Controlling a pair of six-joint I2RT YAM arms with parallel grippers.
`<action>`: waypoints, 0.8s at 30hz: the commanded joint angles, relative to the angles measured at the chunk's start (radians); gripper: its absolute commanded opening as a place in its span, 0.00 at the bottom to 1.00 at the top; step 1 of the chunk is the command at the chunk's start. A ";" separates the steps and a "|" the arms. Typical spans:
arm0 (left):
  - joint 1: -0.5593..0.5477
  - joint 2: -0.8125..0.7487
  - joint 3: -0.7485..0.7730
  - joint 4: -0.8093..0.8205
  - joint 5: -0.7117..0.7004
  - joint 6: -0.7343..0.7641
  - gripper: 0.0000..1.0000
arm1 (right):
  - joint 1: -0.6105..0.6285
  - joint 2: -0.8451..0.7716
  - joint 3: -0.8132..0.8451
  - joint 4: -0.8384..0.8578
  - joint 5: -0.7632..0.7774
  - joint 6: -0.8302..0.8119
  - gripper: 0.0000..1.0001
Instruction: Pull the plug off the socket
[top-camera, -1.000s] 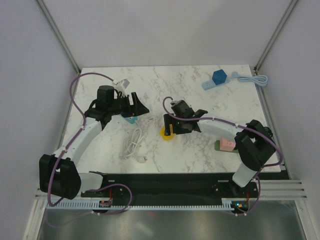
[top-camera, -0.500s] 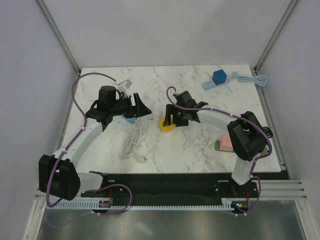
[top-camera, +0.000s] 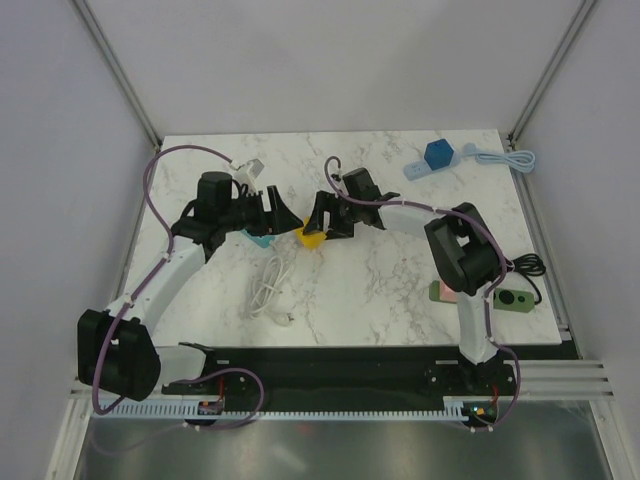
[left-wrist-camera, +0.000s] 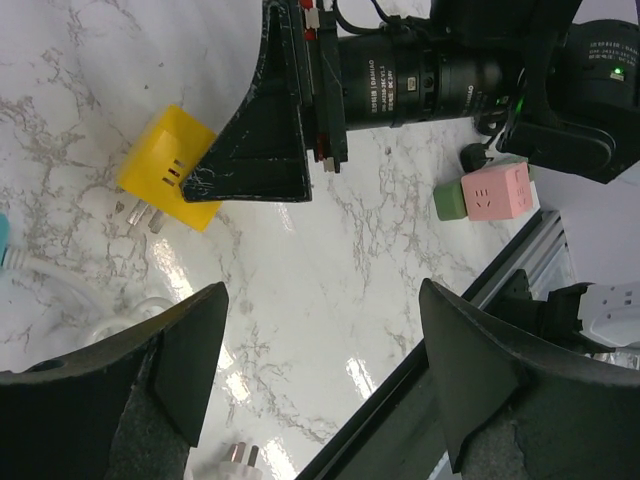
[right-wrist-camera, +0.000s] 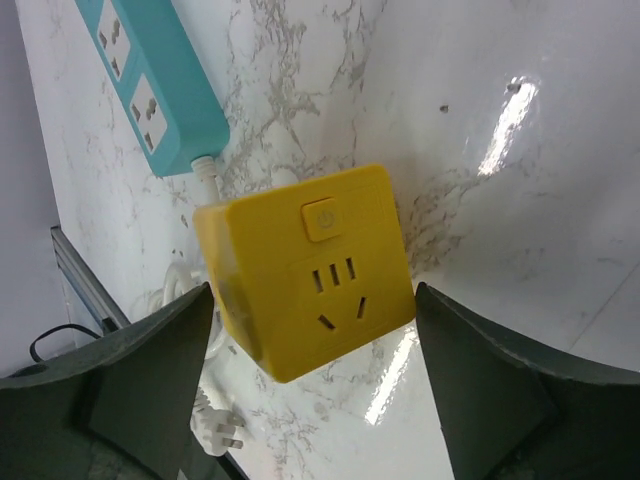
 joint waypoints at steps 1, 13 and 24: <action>0.001 -0.023 -0.009 0.026 -0.014 -0.003 0.85 | -0.024 0.026 0.076 -0.020 0.004 -0.041 0.91; 0.010 0.002 -0.010 0.037 0.022 0.011 0.85 | -0.061 -0.069 0.277 -0.394 0.306 -0.217 0.98; -0.060 0.061 -0.015 0.118 0.190 0.015 0.77 | -0.139 -0.582 -0.190 -0.574 0.760 -0.135 0.98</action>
